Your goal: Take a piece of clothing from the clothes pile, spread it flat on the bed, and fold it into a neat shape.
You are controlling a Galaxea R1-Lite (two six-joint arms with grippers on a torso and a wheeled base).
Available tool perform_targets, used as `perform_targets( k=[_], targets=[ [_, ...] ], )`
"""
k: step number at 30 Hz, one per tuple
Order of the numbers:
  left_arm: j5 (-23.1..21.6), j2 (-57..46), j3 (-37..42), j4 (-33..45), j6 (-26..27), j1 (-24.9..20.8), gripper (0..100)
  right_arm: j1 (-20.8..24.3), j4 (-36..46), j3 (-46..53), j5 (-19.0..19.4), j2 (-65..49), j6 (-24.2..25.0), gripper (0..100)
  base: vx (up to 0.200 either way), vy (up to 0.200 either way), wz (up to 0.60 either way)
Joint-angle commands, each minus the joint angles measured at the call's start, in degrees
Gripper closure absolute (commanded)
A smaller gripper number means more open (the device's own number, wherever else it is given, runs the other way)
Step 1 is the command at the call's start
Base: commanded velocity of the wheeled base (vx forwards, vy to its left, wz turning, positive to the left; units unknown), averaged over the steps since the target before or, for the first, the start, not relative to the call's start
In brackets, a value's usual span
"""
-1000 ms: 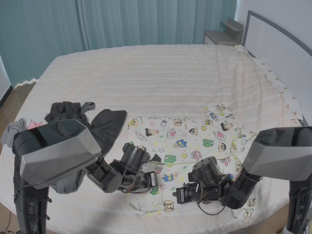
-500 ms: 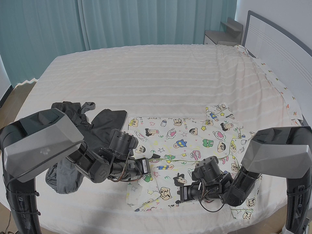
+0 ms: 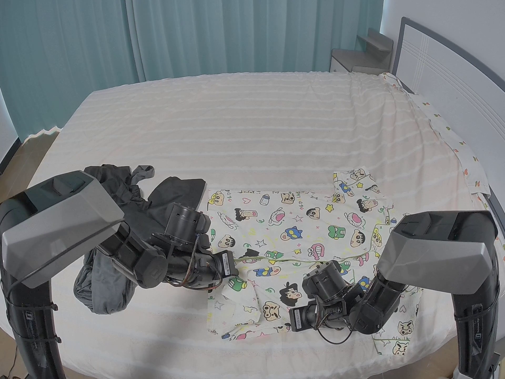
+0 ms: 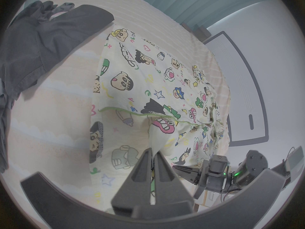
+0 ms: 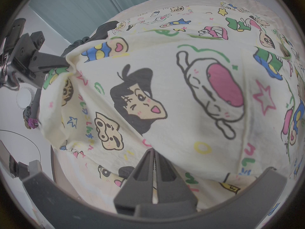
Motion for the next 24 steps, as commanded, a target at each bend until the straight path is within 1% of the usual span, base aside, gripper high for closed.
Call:
perform_targets(
  k=[1,4,6,11,16,17,21,22,23,24],
  targets=[
    [-1.13,-0.50,-0.31,0.46,0.85,2.67,100,0.24,1.67,-0.90,-0.50,0.83,-0.25,100,0.000,0.000,0.00],
    [-1.13,-0.33,-0.49,0.63,4.37,4.08,100,0.33,3.08,-1.52,-0.59,0.66,-0.25,100,0.000,0.000,0.00],
    [-1.13,-0.33,-0.49,0.72,5.60,4.61,100,0.33,3.95,-1.69,-0.76,0.66,-0.25,100,0.000,0.000,0.00],
    [-0.87,-0.06,-1.46,0.46,6.04,5.05,100,0.33,4.04,-1.96,-1.20,0.74,-0.25,100,0.000,0.000,0.00],
    [-0.52,1.52,-4.09,0.46,6.74,5.40,100,0.33,4.04,-1.96,-1.20,0.74,-0.25,100,0.000,0.000,0.00],
    [-0.17,1.87,-4.62,0.46,7.18,5.40,100,0.42,4.04,-1.96,-1.20,0.74,-0.25,100,0.000,0.000,0.00],
    [3.61,4.07,-7.26,0.37,8.94,5.31,100,0.42,4.04,-1.96,-1.20,0.74,-0.25,100,0.000,0.000,0.00],
    [3.61,4.07,-7.26,0.37,8.94,5.31,100,0.42,4.04,-1.96,-1.20,0.74,-0.25,100,0.000,0.000,0.00],
    [5.11,5.03,-7.96,0.37,10.61,5.31,100,0.42,4.04,-1.96,-1.20,0.74,-0.25,100,0.000,0.000,0.00],
    [5.64,5.47,-7.96,0.37,11.66,5.40,100,0.42,4.04,-1.96,-1.20,0.74,-0.25,100,0.000,0.000,0.00]
  ],
)
